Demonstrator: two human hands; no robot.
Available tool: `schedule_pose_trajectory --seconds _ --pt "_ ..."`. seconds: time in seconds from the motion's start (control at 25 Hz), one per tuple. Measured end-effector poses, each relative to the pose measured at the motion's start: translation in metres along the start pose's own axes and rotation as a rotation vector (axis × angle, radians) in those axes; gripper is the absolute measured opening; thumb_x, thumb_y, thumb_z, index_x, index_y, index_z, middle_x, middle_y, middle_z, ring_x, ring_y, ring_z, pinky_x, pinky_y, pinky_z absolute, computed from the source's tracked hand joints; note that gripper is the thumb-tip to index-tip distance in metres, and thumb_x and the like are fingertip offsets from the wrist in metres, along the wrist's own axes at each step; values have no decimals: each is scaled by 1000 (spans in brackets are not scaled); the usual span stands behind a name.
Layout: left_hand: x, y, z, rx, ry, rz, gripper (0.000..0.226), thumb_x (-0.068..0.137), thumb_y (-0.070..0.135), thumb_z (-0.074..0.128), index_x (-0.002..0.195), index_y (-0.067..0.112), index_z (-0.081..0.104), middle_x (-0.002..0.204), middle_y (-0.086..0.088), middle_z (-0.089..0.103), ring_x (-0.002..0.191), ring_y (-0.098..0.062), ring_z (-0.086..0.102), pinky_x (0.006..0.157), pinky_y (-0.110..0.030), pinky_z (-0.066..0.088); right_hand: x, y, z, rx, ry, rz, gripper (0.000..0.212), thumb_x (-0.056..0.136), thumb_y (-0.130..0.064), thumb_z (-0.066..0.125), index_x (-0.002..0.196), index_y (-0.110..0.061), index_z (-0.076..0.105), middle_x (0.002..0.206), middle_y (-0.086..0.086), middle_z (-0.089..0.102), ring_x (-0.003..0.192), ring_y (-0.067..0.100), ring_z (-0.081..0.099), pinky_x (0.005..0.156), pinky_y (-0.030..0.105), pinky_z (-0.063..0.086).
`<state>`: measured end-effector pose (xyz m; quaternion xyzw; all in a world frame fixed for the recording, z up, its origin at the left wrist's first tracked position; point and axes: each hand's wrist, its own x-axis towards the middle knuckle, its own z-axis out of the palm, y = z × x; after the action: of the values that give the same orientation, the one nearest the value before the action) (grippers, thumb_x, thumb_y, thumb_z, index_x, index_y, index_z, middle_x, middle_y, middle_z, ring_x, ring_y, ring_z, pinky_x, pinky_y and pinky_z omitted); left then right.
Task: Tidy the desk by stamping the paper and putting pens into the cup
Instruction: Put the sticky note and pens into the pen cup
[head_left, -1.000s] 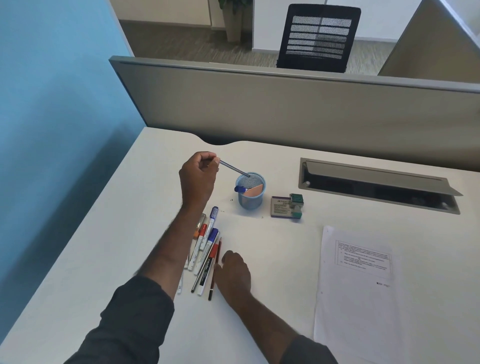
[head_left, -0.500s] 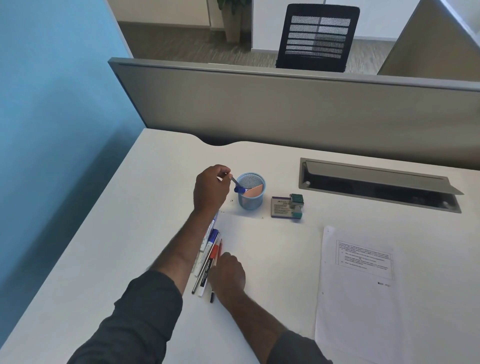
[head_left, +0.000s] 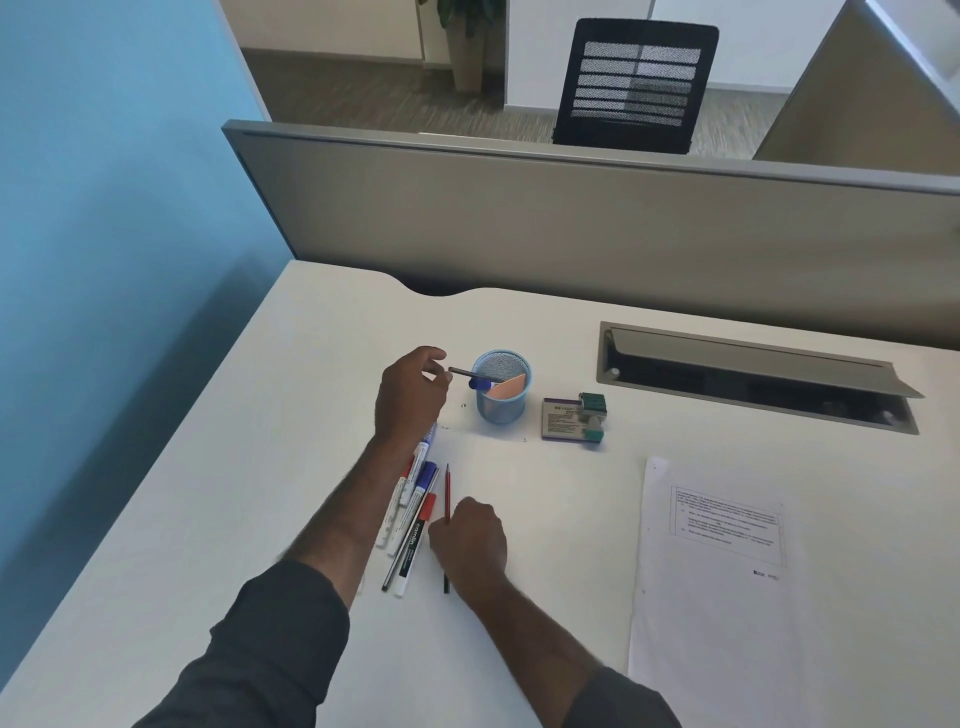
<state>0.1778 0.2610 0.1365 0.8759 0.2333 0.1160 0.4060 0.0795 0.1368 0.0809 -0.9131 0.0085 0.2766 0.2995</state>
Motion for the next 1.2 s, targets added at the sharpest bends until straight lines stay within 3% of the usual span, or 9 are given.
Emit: schedule_pose_trajectory --seconds 0.28,0.64,0.84,0.96,1.08,1.2 --pt "-17 3 -15 -40 24 4 13 94 28 66 99 19 73 91 7 71 82 -11 64 74 -23 49 -1 -10 -40 156 81 -145 22 82 -43 59 79 -22 57 74 -5 68 66 13 66 65 34 59" --pt "-29 22 -34 -124 -107 73 19 97 31 63 95 15 73 80 4 75 59 -9 62 63 -26 55 -12 -29 -79 209 199 -237 11 87 -33 62 91 -23 59 89 -6 69 76 10 63 69 32 56" --pt "-28 28 -47 -184 -229 95 8 93 25 69 96 18 73 81 3 76 60 -12 68 53 -20 52 -10 -31 -89 254 261 -329 12 88 -33 64 94 -23 61 88 -9 68 76 8 63 67 28 53" --pt "-24 33 -55 -188 -174 119 12 93 28 69 97 17 73 82 5 76 63 -16 70 54 -22 55 -7 -28 -84 359 289 -353 20 94 -44 57 94 -25 62 88 -12 68 74 7 64 68 26 53" --pt "-16 38 -62 -220 -45 120 13 94 29 68 97 16 72 82 6 76 62 -16 69 53 -22 56 1 -11 -64 472 300 -251 29 101 -44 39 92 -25 59 85 -7 68 74 11 66 70 35 55" --pt "-7 39 -63 -291 81 101 17 94 30 67 99 14 72 84 2 76 63 -16 71 55 -26 57 -1 9 -34 341 253 -203 21 99 -38 47 102 -22 60 95 -5 69 86 14 64 74 28 49"
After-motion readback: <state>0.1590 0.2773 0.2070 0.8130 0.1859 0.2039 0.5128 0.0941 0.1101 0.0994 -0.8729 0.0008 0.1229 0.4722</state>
